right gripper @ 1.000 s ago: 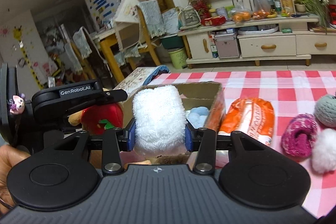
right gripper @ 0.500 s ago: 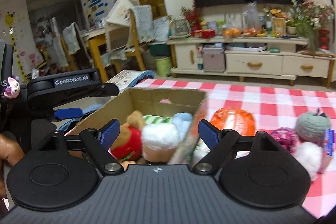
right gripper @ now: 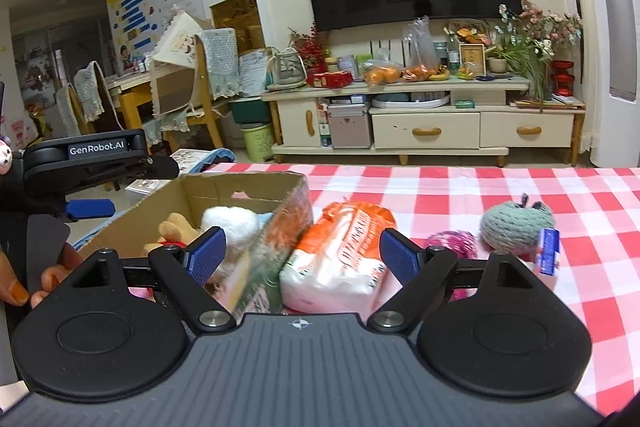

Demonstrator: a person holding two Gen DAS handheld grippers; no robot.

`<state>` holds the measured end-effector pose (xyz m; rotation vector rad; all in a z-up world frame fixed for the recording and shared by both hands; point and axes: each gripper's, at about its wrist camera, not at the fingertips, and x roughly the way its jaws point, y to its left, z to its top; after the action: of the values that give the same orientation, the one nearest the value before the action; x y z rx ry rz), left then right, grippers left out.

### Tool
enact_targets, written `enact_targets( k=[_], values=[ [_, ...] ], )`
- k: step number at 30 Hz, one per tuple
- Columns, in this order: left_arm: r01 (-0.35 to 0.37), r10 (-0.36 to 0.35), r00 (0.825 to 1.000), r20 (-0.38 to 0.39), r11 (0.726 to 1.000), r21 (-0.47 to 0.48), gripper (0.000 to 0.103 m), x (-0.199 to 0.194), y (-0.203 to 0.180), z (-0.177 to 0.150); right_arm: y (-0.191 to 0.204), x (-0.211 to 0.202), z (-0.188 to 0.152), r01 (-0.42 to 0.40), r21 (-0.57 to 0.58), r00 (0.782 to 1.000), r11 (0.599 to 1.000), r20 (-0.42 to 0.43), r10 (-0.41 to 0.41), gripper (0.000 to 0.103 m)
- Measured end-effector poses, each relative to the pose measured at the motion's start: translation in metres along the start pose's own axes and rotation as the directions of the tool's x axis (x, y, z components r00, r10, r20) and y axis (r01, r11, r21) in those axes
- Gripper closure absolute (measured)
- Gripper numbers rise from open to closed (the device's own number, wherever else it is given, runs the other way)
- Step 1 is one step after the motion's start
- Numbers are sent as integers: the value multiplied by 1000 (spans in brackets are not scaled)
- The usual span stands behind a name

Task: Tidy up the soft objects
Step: 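Move both tools back toward the remaining toys on the table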

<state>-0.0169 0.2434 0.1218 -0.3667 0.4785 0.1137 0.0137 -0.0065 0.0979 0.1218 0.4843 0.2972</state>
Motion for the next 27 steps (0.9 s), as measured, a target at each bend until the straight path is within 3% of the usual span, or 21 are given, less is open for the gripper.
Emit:
enact_targets(
  k=[27],
  values=[
    [43, -39, 999, -34, 991, 123, 1, 2, -57, -21, -18, -31, -15, 81, 60, 997, 995, 1, -81, 0]
  ],
)
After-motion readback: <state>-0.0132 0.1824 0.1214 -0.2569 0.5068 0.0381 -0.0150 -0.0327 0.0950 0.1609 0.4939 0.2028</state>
